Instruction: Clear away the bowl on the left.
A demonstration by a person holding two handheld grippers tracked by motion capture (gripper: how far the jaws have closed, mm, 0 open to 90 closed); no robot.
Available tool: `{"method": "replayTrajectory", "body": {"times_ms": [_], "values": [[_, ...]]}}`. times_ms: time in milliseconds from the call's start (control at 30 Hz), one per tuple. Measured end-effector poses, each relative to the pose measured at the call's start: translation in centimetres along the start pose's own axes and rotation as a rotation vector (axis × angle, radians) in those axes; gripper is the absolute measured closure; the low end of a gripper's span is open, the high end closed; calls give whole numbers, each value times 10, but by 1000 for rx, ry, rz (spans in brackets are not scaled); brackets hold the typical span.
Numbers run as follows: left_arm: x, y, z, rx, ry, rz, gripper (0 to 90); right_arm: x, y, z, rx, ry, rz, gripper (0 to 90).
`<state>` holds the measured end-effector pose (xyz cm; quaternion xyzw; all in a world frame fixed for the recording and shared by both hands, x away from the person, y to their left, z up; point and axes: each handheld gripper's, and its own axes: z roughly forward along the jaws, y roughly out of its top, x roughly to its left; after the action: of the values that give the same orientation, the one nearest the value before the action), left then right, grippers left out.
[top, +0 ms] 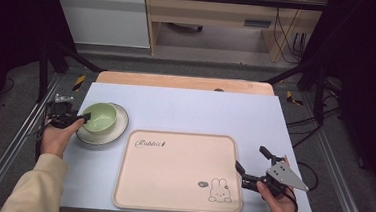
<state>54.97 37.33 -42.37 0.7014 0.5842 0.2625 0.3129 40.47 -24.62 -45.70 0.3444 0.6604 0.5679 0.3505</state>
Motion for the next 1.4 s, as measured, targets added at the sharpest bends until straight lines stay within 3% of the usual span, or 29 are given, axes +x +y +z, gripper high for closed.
{"method": "replayTrajectory", "body": {"times_ms": [133, 200, 267, 667, 900, 1067, 1333, 1400], "values": [[3, 0, 4, 11, -3, -21, 471, 0, 0, 0, 1, 2, 2, 54], [4, -1, 9, 29, -38, -59, 502, 0, 0, 0, 3, 3, 2, 54], [4, -1, 11, 39, -25, -71, 526, 0, -1, 1, 9, 2, 5, 54], [0, 1, 18, 68, -2, -91, 667, -1, -1, 0, 13, -2, 10, 54], [-4, 2, 22, 80, -15, -95, 773, -1, -1, 0, 11, -3, 11, 54], [-1, 3, 23, 81, -29, -123, 801, 0, -1, 0, 15, -3, 13, 46], [-1, 4, 25, 96, -31, -102, 819, 0, -2, 0, 17, -1, 12, 48], [0, 4, 24, 105, -38, -127, 824, 0, -2, 0, 17, 0, 11, 47]]}}
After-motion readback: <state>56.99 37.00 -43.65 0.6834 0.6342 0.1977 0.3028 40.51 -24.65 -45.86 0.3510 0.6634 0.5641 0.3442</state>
